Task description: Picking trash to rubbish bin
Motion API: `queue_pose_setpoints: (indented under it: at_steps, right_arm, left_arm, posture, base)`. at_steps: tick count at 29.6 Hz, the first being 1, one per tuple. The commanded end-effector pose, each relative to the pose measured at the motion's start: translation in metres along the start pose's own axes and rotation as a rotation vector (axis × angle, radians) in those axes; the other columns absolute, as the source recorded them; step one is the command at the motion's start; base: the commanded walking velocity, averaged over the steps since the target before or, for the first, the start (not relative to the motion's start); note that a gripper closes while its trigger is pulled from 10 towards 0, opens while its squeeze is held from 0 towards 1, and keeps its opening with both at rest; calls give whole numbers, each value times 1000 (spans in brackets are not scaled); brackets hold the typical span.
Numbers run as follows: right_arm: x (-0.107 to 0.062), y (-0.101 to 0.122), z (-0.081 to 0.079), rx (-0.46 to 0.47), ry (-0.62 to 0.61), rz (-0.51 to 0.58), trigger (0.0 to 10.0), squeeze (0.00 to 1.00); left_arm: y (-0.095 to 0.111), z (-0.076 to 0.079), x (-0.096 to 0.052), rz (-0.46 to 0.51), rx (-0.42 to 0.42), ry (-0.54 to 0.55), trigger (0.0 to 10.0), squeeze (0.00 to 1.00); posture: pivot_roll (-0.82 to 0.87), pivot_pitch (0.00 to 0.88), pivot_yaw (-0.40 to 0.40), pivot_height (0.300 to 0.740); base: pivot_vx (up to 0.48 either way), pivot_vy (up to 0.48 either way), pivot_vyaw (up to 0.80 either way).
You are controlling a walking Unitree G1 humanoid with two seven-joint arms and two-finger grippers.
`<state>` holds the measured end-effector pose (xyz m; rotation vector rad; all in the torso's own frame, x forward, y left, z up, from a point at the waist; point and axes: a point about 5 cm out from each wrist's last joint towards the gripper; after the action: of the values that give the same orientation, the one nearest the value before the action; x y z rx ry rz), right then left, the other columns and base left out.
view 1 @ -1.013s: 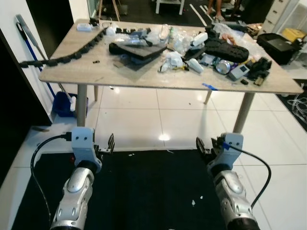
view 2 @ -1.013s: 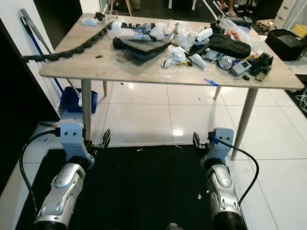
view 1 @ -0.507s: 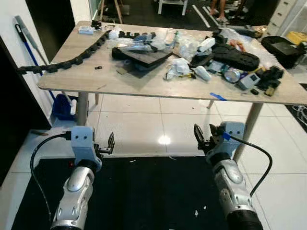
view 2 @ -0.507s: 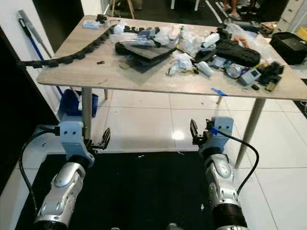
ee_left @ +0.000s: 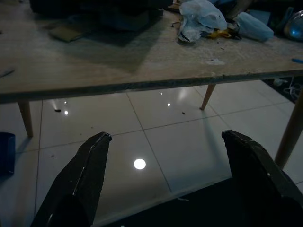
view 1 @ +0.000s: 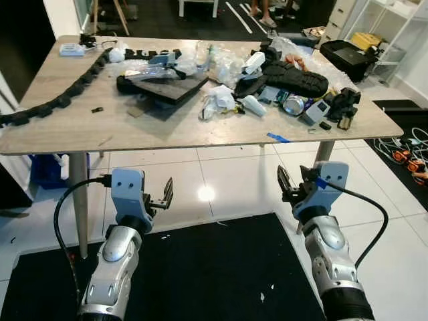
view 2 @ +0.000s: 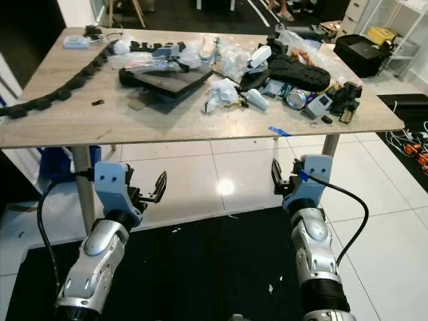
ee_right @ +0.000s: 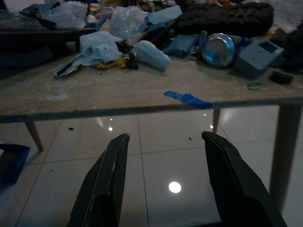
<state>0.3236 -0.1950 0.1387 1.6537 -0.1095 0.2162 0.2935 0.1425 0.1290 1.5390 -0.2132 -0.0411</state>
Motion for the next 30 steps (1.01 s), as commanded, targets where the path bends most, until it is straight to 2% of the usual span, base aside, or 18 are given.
queue_pose_setpoints:
  at_steps: [1,6,15,20,30]
  right_arm:
    - [1,5,1,-16,9,7,10000,0]
    - [9,20,-2,-22,40,51,10000,0]
    - [9,25,-2,-39,44,66,10000,0]
    - [8,26,1,-39,40,63,10000,0]
    - [10,29,-1,-54,51,64,10000,0]
  left_arm:
    - [-1,3,-1,-13,0,-13,10000,0]
    - [6,3,0,0,8,-19,10000,0]
    - [9,11,-2,1,14,-60,10000,0]
    - [14,21,-2,12,46,-112,10000,0]
    - [21,27,-3,34,73,-170,10000,0]
  posture:
    - [5,135,-38,740]
    - [4,139,-41,740]
    - [-2,154,-42,740]
    - [-7,157,-44,740]
    - [-10,163,-47,740]
  base:
    - [326,0,0]
    - [330,0,0]
    - [330,0,0]
    - [329,0,0]
    - [329,0,0]
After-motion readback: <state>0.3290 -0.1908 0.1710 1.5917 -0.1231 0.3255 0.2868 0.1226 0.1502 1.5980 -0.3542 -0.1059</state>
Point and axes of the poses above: a point about 5 cm out from each wrist's last joint towards the gripper, its own x axis pointing out of the wrist towards the gripper, its own y axis along the axis of the wrist's last joint, z = x × y, and after that the axes turned 2 degrees about x, right-handed
